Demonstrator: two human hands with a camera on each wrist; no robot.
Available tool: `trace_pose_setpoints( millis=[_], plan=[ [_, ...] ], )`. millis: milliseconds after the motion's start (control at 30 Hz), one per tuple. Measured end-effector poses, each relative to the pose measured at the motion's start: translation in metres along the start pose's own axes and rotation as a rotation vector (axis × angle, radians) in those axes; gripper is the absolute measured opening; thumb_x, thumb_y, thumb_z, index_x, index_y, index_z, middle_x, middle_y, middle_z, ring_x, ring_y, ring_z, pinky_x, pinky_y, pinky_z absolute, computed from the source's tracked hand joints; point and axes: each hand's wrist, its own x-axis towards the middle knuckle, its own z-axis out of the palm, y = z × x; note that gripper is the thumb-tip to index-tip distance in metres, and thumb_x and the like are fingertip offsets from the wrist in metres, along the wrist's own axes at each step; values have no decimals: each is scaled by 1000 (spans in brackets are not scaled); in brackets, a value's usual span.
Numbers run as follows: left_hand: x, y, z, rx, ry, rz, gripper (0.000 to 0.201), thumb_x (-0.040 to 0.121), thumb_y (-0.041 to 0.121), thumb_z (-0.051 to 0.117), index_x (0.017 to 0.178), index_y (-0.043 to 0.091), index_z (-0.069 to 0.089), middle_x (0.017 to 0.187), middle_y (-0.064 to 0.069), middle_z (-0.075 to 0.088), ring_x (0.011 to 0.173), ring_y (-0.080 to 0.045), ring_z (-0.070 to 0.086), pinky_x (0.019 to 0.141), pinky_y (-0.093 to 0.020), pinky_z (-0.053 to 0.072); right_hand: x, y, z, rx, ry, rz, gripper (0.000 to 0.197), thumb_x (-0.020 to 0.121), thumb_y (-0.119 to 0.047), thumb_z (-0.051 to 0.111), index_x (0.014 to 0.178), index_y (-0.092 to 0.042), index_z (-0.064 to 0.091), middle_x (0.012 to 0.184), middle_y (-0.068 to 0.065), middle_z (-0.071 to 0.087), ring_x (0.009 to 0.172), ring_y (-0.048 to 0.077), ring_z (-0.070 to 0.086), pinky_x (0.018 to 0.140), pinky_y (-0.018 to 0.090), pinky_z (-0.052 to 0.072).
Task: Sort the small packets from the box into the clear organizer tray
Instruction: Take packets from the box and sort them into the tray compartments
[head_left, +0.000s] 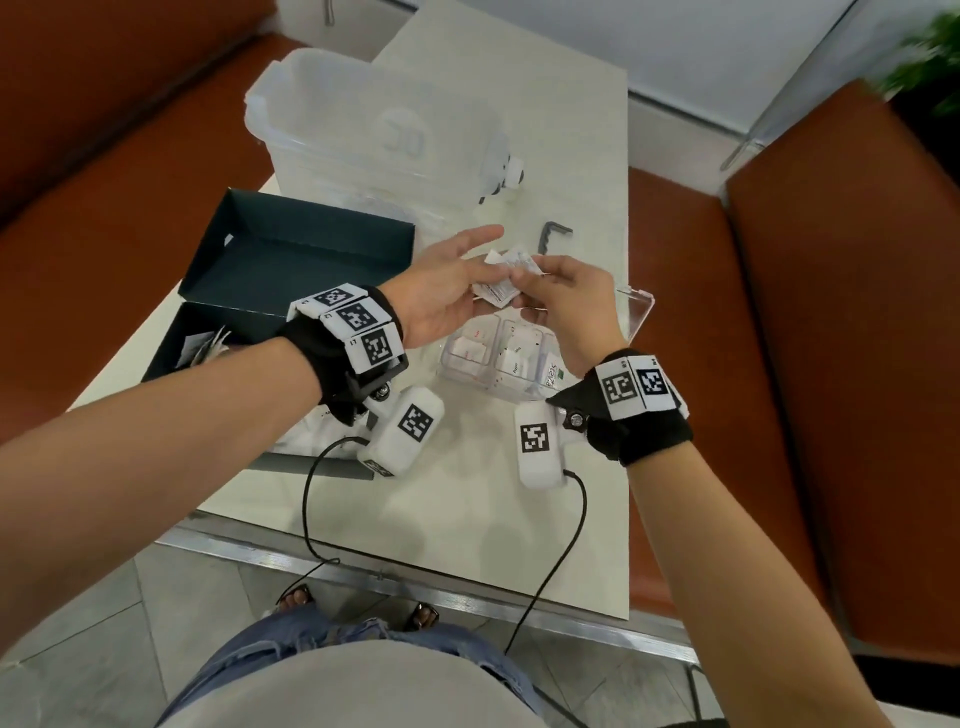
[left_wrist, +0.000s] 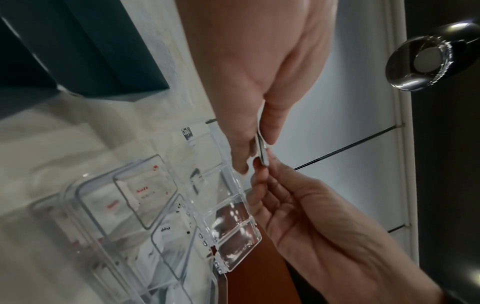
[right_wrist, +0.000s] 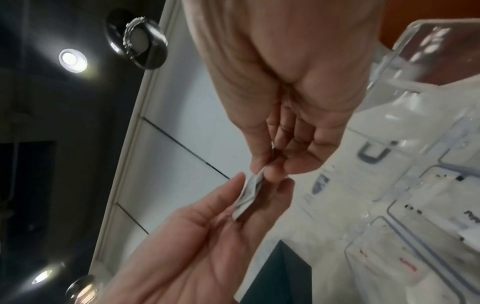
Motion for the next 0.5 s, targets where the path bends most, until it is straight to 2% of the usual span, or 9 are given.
trace_pose_setpoints(
  millis=[100, 233, 400, 500],
  plan=[
    [-1, -1, 7, 52, -47, -80, 34, 101, 1, 42, 135, 0, 50, 119, -24, 64, 95, -29, 68, 85, -38, 58, 2, -2, -21, -41, 39, 1, 14, 83, -7, 72, 95, -8, 66, 79, 10, 69, 59, 13, 61, 57, 24, 48],
    [-1, -3, 13, 58, -28, -85, 31, 101, -5, 39, 129, -2, 51, 107, -24, 67, 87, -24, 71, 75, -32, 60, 3, -3, -46, 10, 136, -6, 13, 84, -4, 71, 95, -6, 65, 71, 7, 67, 54, 12, 57, 52, 23, 47],
    [3, -9, 24, 89, -35, -77, 25, 97, 11, 57, 119, -2, 60, 107, -23, 70, 85, -24, 72, 74, -28, 60, -1, -2, -61, 26, 102, -2, 20, 82, -2, 73, 100, -1, 64, 69, 8, 65, 55, 12, 57, 56, 22, 50],
    [7, -15, 28, 151, 13, -31, 13, 92, -3, 60, 103, 3, 63, 95, -19, 71, 74, -20, 71, 68, -25, 60, -1, -3, -64, 33, 116, -25, 18, 83, -3, 72, 100, -3, 65, 71, 9, 66, 57, 13, 57, 57, 23, 51]
  ],
)
